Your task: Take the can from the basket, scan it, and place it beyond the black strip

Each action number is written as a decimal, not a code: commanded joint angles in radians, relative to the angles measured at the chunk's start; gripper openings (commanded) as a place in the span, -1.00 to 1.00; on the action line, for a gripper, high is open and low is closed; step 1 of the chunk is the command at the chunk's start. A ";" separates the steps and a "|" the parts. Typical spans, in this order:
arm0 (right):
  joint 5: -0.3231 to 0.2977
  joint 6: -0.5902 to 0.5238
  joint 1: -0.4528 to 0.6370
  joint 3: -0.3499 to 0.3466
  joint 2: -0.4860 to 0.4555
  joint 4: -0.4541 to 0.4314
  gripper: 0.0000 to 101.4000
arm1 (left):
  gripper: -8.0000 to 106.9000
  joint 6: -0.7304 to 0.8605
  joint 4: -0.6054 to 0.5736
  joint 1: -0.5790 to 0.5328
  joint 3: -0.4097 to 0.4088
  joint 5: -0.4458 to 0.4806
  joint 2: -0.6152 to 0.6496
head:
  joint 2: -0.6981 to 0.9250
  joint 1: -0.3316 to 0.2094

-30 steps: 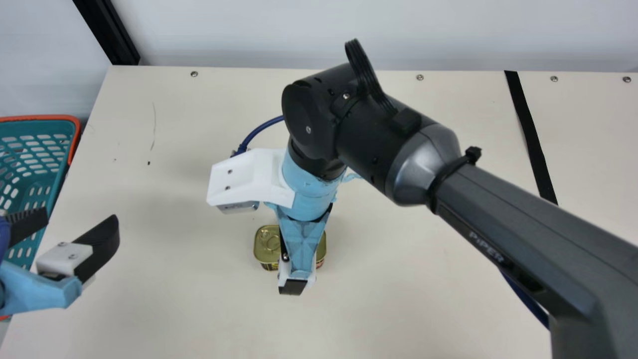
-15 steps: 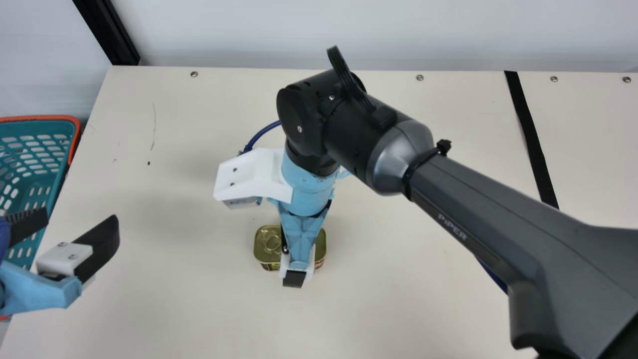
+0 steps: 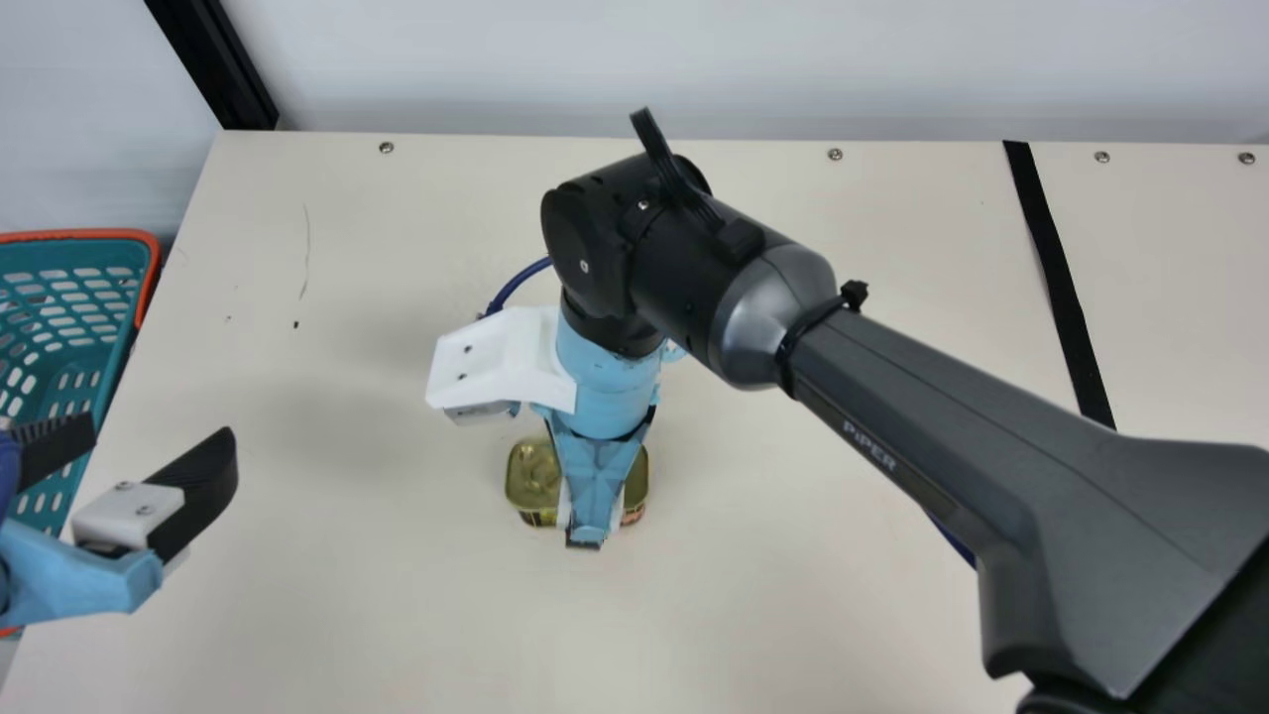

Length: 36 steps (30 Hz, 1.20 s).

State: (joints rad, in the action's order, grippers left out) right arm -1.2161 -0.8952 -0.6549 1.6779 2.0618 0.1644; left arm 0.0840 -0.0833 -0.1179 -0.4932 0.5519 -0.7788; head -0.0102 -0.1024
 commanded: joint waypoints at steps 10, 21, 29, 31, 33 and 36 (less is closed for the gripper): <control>0.027 0.011 0.059 0.031 -0.087 0.077 -1.00 | 0.71 0.000 0.000 0.000 0.000 0.000 0.000 | -0.001 -0.005; 0.269 -0.077 0.146 -0.114 -0.223 0.350 -1.00 | 0.71 0.000 0.000 0.000 0.000 0.000 0.000 | -0.001 -0.005; 0.410 -0.225 0.192 -0.218 -0.267 0.577 -1.00 | 0.71 0.000 0.000 0.000 0.000 0.000 0.000 | -0.001 -0.005; 0.436 -0.265 0.204 -0.243 -0.269 0.629 -1.00 | 0.71 0.000 0.000 0.000 0.000 0.000 0.000 | -0.001 -0.005; 0.456 -0.303 0.217 -0.265 -0.267 0.681 -1.00 | 0.71 0.000 0.000 0.000 0.000 0.000 0.000 | -0.001 -0.005; 0.478 -0.362 0.237 -0.295 -0.260 0.758 -1.00 | 0.71 0.000 0.000 0.000 0.000 0.000 0.000 | -0.001 -0.005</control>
State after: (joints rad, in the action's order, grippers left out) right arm -0.7374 -1.2196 -0.4228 1.3931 1.7979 0.8539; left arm 0.0840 -0.0833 -0.1179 -0.4932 0.5519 -0.7788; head -0.0102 -0.0921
